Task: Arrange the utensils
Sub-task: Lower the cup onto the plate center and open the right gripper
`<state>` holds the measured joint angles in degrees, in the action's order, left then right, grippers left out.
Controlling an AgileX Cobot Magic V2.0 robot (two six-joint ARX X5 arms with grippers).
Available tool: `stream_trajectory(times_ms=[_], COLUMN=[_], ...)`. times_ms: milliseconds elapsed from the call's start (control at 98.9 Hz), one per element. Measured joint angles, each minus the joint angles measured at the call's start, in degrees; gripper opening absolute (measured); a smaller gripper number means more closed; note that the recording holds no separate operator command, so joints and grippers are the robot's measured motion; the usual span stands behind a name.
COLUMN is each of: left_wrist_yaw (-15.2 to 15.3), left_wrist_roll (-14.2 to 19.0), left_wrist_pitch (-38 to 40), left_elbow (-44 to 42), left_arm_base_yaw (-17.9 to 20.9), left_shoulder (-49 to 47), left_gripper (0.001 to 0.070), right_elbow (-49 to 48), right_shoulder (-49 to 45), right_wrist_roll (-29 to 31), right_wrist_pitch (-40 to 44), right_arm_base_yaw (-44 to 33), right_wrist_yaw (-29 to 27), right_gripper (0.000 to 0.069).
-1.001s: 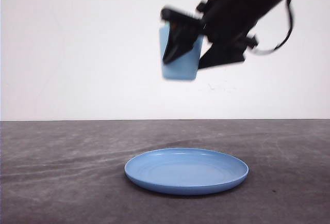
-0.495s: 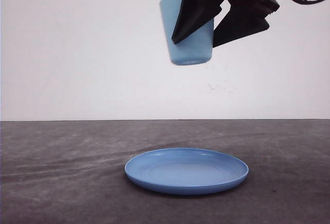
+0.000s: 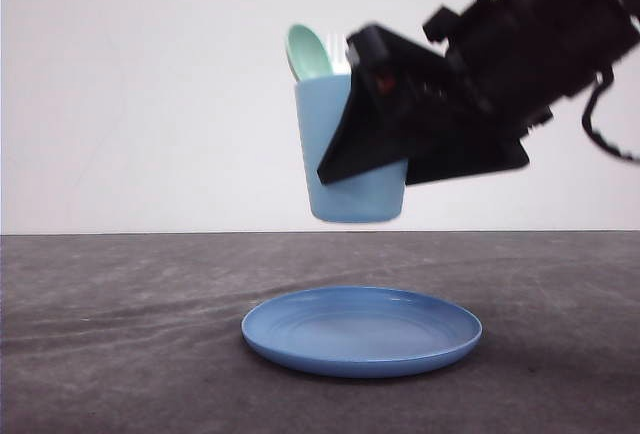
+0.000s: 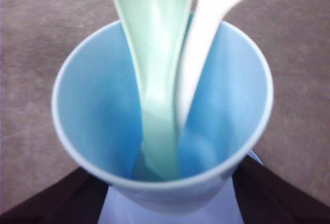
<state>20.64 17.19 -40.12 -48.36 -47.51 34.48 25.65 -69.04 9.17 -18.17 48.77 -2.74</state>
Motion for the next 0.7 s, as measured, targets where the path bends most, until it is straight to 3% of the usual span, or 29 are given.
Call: stream_trajectory(times_ms=[354, 697], left_wrist_yaw=[0.0, 0.0], left_wrist_roll=[0.0, 0.0], left_wrist_pitch=[0.0, -0.3], left_elbow=[0.0, 0.0], left_arm_base_yaw=[0.0, 0.0], left_shoulder=[0.0, 0.0], left_gripper=[0.0351, 0.0351], right_elbow=[-3.3, -3.3], right_shoulder=[-9.6, -14.3], right_wrist_roll=[1.9, 3.2], right_wrist_pitch=[-9.7, -12.0], right_arm_base_yaw=[0.1, 0.3], right_wrist_yaw=[-0.3, -0.3], right_gripper=[0.0407, 0.0407])
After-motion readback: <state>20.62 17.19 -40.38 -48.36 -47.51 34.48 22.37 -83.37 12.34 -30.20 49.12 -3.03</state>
